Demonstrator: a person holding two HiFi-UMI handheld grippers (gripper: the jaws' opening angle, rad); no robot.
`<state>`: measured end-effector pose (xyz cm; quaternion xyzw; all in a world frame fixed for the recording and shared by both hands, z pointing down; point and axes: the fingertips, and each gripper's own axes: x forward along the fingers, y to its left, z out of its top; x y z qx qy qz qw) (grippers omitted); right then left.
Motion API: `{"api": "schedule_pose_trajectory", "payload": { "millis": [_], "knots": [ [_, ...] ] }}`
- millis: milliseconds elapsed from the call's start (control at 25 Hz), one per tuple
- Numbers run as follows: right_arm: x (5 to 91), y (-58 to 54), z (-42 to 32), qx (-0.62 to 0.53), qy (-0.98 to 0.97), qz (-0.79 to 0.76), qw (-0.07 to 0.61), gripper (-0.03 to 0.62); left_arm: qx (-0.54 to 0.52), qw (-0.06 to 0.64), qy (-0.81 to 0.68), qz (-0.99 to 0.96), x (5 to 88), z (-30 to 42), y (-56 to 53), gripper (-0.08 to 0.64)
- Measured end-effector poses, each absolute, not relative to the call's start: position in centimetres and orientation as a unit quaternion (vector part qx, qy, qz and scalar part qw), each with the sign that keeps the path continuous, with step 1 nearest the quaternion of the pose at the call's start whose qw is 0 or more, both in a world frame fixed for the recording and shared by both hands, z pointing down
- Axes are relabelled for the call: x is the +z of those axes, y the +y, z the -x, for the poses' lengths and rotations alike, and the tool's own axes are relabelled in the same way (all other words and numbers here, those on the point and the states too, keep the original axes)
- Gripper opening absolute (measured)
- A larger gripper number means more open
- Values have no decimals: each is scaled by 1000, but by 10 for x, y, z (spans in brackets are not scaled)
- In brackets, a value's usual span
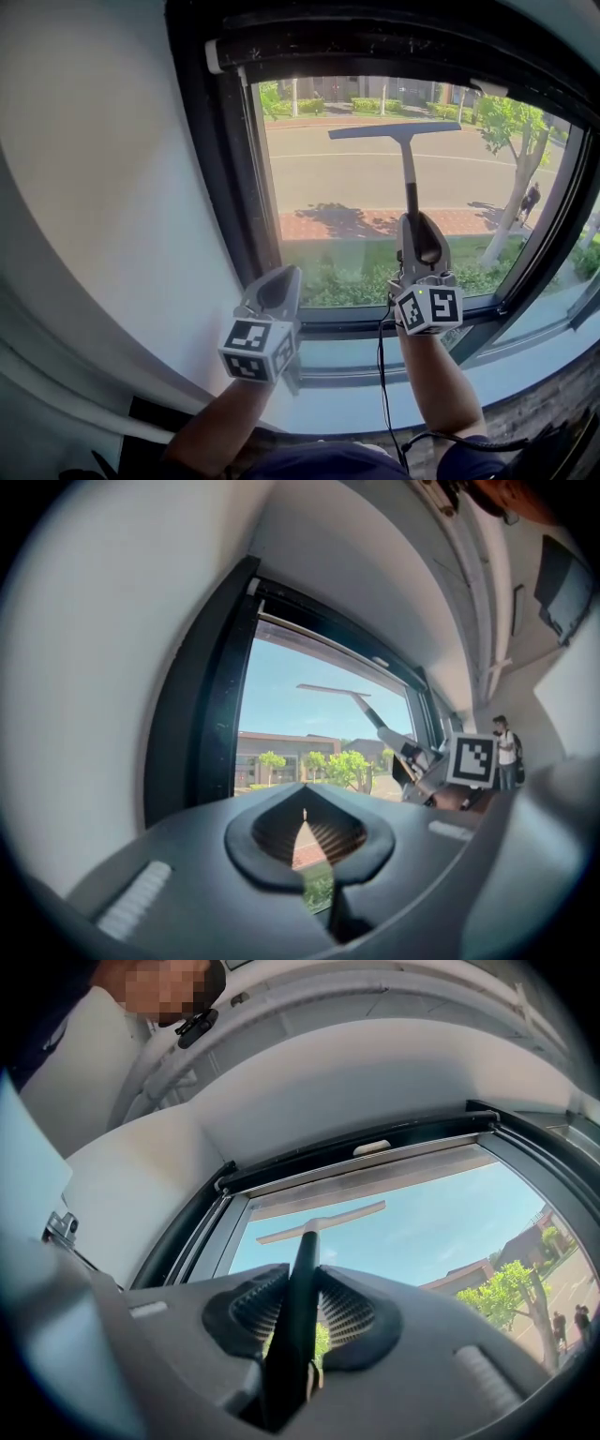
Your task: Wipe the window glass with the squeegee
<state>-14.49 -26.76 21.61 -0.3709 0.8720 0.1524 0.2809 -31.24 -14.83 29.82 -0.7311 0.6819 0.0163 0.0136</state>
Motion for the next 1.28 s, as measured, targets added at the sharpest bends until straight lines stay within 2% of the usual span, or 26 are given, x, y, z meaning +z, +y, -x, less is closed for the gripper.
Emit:
{"api": "schedule_pose_trajectory", "payload": {
  "millis": [1280],
  "knots": [
    [328,-252,137,69,886,387,244,103,-19,-19,695,719,338,319,-130,5]
  ]
}}
